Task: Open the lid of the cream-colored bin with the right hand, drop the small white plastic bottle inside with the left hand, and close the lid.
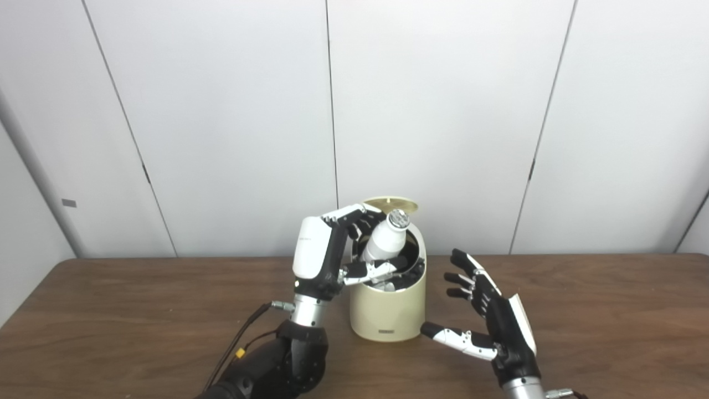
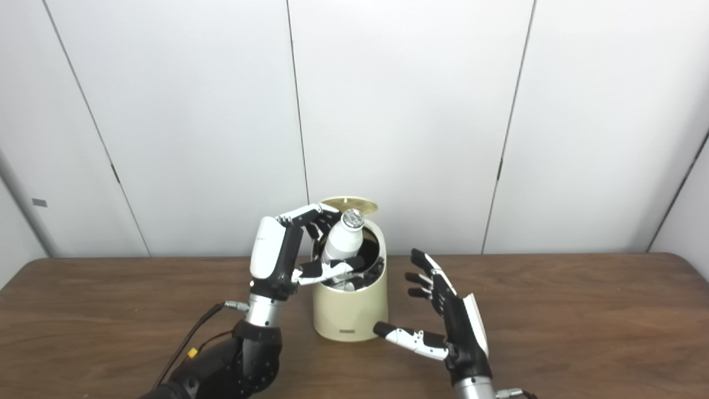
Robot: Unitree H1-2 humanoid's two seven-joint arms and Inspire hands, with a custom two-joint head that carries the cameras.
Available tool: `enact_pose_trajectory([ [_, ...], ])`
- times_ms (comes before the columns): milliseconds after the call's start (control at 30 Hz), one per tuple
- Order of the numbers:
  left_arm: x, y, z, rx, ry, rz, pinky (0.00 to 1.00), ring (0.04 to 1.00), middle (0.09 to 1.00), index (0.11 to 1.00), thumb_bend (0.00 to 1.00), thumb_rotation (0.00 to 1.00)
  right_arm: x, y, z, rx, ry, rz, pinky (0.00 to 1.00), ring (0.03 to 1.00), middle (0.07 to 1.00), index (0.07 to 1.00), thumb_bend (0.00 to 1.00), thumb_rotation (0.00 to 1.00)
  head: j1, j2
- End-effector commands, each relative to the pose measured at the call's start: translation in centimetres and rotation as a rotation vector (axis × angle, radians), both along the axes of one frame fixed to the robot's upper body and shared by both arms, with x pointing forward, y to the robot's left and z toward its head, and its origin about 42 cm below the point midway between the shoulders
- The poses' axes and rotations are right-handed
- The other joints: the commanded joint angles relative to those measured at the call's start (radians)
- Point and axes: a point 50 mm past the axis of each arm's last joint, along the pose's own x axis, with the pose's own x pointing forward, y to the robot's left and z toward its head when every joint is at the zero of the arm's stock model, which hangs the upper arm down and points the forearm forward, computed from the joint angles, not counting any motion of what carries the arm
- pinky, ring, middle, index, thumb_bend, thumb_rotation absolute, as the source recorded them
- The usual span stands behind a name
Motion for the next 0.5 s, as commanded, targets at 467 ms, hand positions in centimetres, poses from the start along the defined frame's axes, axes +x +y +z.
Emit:
enact_pose_trajectory([
  [467,0.63,0.3,2.27,-0.037,-0.04,-0.021,0.45,0.444,0.507,0.52,0.5,0.0,0.68,0.39,2.41,0.019,-0.101,0.017,0.71,0.795,0.888,0.876,0.79,0.3,0.004,0.003],
])
